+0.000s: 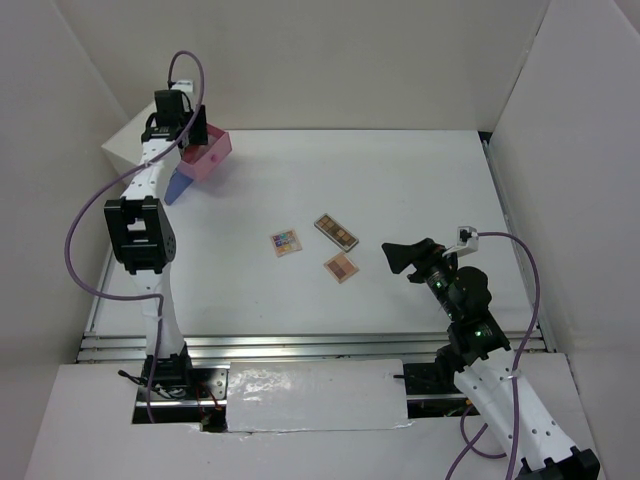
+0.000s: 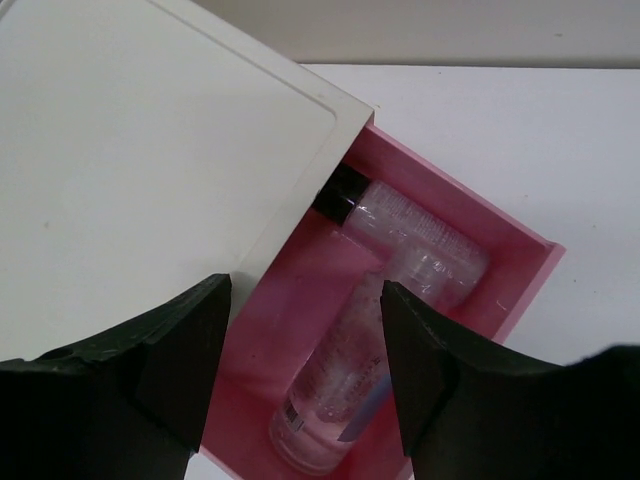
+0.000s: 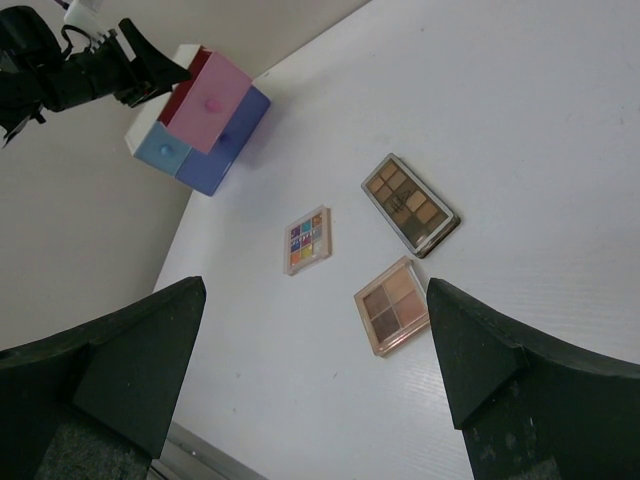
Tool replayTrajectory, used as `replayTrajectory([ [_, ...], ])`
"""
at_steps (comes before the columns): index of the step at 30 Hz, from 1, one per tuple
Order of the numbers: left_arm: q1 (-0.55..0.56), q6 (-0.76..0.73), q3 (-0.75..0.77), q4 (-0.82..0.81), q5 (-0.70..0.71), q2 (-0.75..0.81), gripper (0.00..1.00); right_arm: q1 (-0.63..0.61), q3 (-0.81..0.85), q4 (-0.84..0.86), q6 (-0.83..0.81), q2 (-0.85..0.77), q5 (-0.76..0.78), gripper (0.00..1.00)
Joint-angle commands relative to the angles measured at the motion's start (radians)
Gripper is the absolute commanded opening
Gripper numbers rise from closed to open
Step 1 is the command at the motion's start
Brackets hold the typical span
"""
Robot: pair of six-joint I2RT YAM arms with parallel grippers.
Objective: Organize the makeup
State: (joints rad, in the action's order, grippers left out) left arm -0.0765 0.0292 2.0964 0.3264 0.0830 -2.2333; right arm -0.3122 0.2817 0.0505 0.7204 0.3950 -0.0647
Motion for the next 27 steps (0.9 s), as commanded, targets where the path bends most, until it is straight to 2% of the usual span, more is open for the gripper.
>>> replayTrajectory([
  [1,0.009,0.021,-0.042,0.071,0.029,0.037,0.74,-0.008,0.017,0.045,-0.007,0.004,0.002,1.0],
  [3,0.011,0.021,-0.039,0.08,0.064,0.047,0.75,-0.007,0.016,0.045,-0.009,0.002,0.003,1.0],
  [5,0.018,0.011,-0.061,0.06,0.037,0.079,0.77,-0.007,0.014,0.049,-0.007,0.002,0.005,1.0],
  [8,0.061,-0.017,-0.073,0.042,0.024,0.125,0.78,-0.007,0.014,0.054,-0.007,0.011,-0.004,1.0],
  [10,0.115,-0.023,-0.084,0.033,0.014,0.155,0.76,-0.007,0.014,0.057,-0.006,0.019,-0.009,1.0],
  [13,0.175,-0.069,-0.078,0.052,-0.06,0.196,0.58,-0.007,0.016,0.057,-0.004,0.021,-0.015,1.0],
  [14,0.199,-0.065,-0.072,0.063,-0.074,0.195,0.39,-0.007,0.016,0.057,-0.004,0.019,-0.017,1.0],
  [16,0.219,-0.06,-0.027,0.135,-0.161,0.163,0.18,-0.008,0.016,0.057,-0.004,0.018,-0.02,1.0],
  [17,0.236,-0.06,-0.019,0.155,-0.175,0.15,0.05,-0.007,0.016,0.057,-0.004,0.018,-0.02,1.0],
  [18,0.242,-0.057,-0.015,0.193,-0.19,0.137,0.0,-0.007,0.016,0.057,-0.004,0.018,-0.02,1.0],
  [22,0.261,-0.057,-0.062,0.214,-0.183,0.092,0.0,-0.008,0.014,0.061,-0.001,0.019,-0.021,1.0],
  [27,0.285,-0.136,-0.039,0.249,0.046,0.028,0.0,-0.01,0.011,0.068,0.004,0.019,-0.033,1.0],
])
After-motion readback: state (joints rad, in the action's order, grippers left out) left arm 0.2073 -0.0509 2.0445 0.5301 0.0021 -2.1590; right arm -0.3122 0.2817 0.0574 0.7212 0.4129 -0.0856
